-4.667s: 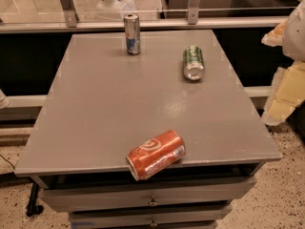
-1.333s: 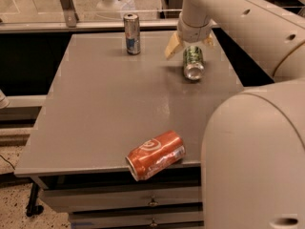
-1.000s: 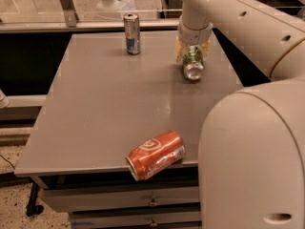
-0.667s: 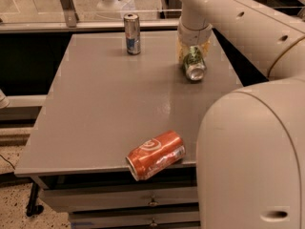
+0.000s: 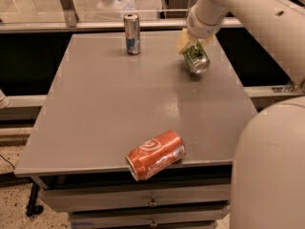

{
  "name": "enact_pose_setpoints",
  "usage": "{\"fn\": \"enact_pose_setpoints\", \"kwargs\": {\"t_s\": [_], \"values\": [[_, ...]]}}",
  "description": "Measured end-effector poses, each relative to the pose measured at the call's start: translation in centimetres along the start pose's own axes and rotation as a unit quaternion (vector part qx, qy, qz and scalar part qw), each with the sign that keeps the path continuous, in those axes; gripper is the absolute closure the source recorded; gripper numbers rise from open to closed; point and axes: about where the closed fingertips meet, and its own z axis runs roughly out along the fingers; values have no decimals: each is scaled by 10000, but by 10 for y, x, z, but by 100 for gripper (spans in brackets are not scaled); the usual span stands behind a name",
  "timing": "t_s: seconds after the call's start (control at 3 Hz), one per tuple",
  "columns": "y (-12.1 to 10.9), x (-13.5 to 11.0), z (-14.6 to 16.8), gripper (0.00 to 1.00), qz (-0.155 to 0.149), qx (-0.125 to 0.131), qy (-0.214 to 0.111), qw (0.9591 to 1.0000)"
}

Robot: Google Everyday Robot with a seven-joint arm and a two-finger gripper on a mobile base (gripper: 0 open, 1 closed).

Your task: Place green can upright

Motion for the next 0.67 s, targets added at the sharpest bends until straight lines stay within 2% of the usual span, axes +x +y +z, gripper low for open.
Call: {"fn": "enact_pose_setpoints", "kwargs": {"t_s": [0.33,0.67], "values": [[0,-9,-18,100,-321,-805,-885,9923],[0,-12,-30,100,-461,-1562,-1795,9702]]}}
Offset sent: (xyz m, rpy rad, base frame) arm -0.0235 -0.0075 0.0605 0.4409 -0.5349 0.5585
